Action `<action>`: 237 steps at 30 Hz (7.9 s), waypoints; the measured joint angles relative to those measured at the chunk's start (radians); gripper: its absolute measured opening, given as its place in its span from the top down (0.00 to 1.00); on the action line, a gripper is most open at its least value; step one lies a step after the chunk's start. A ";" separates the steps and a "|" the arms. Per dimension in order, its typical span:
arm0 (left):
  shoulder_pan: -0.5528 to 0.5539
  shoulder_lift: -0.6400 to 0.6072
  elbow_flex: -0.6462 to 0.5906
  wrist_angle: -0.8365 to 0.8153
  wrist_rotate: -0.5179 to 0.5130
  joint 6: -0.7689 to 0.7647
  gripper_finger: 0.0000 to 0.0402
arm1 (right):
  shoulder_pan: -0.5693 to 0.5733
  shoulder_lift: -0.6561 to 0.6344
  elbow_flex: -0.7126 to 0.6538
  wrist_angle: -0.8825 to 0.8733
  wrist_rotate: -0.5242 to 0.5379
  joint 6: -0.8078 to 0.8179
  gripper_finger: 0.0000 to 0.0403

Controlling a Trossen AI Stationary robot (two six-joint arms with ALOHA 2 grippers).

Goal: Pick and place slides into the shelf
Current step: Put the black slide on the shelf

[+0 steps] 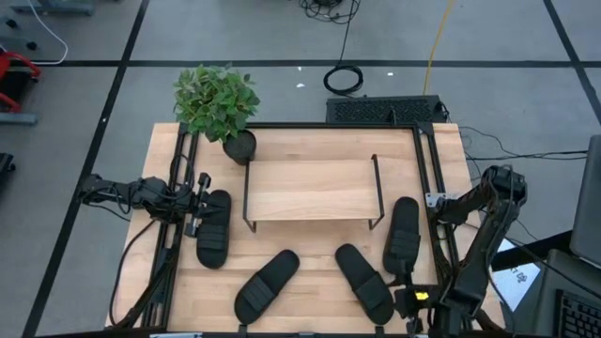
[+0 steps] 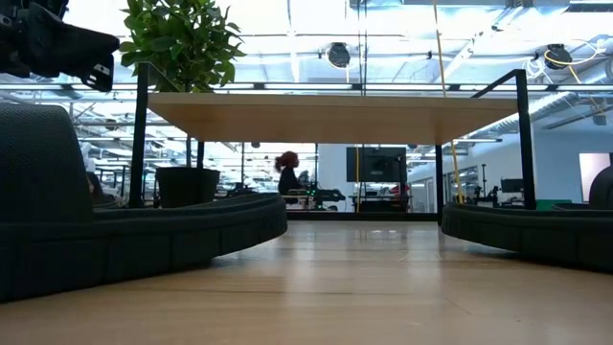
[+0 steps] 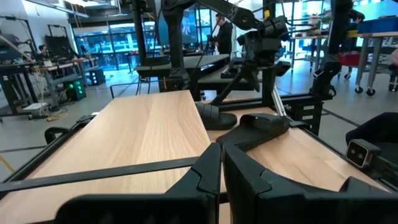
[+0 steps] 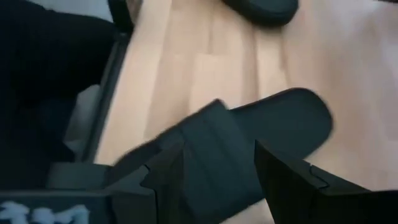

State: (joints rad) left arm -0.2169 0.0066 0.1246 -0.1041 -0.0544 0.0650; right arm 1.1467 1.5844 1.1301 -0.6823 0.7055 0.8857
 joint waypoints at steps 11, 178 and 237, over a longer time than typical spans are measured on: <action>0.000 0.000 0.000 0.000 0.000 0.004 0.94 | 0.008 0.133 0.001 0.071 -0.087 -0.015 0.60; 0.000 0.000 0.000 -0.087 0.000 -0.037 0.94 | -0.661 0.104 0.267 -0.862 0.191 -0.176 0.95; 0.000 0.000 0.000 -0.113 -0.001 0.057 0.94 | -1.498 -0.187 0.658 -0.753 -0.883 -1.399 0.51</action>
State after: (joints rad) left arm -0.2166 0.0064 0.1246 -0.2169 -0.0556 0.1216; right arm -0.3509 1.3971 1.7883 -1.4355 -0.1777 -0.5138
